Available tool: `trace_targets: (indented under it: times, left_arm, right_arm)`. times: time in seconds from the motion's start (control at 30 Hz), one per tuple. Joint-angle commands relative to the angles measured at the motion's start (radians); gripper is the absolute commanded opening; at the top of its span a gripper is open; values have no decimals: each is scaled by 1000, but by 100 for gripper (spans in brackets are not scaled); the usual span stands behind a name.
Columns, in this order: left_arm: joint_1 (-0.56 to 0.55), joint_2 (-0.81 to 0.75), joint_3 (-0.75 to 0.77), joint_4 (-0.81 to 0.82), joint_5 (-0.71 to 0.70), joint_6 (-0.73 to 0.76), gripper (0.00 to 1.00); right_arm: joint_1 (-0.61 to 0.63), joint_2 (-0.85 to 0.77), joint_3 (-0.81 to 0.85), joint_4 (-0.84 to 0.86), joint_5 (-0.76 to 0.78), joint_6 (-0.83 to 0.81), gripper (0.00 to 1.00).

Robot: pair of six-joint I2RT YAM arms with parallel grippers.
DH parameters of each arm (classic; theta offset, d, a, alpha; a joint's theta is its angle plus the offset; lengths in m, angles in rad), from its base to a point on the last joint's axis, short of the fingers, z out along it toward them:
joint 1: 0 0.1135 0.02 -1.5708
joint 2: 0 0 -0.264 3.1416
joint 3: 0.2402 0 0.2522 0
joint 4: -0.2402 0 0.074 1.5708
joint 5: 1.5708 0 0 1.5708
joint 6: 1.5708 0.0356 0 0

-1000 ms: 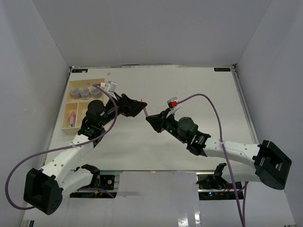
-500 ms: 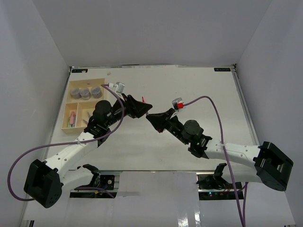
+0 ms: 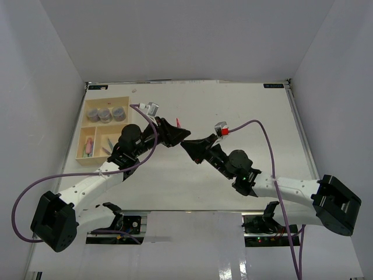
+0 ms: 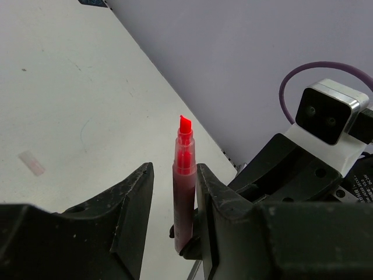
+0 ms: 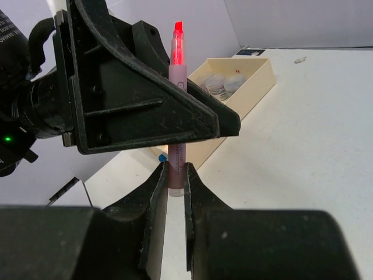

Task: Sort the stationery into containers
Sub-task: Pick up the pen cap from the center of the board.

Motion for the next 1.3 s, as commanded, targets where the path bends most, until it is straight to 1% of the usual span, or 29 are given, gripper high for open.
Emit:
trace_targets:
  times: [0.0,0.07,0.2,0.27,0.3,0.33,0.5,0.67,0.87,0.97,1.07,1.1,1.13,1.2,1.27]
  left_arm:
    - [-9,-13,28,37,13,4,45]
    - [-12,-15,24,43,15,2,45]
    - [-14,-15,21,42,15,2,34]
    - [-14,-18,21,45,18,2,31]
    - [-14,-17,21,43,23,2,25]
    - [-14,-17,24,43,27,4,24]
    - [-16,-10,23,48,38,-1,25]
    - [-19,-3,23,51,52,-2,31]
    - [-22,-3,23,48,55,4,31]
    - [-22,-4,21,51,53,5,27]
    - [-22,-6,21,55,52,7,17]
    - [-22,-7,23,57,53,8,11]
    - [-22,-9,24,57,55,11,9]
    - [-22,-10,28,48,52,25,6]
    - [-22,-15,32,36,50,37,2]
  right_arm:
    - [5,-28,-23,91,32,5,8]
    - [4,-28,-24,94,36,8,8]
    - [4,-22,-23,97,36,12,8]
    - [4,-22,-27,106,38,16,8]
    - [5,-20,-27,105,38,16,8]
    - [4,-20,-29,111,39,16,8]
    - [5,-23,-27,112,50,8,8]
    - [4,-19,-27,120,53,8,8]
    - [5,-22,-29,129,62,5,8]
    - [4,-20,-30,129,59,5,8]
    - [5,-16,-32,128,56,6,8]
    - [4,-16,-33,128,53,6,8]
    - [5,-16,-33,125,53,6,9]
    - [4,-16,-35,117,55,6,12]
    - [4,-22,-44,106,59,-1,21]
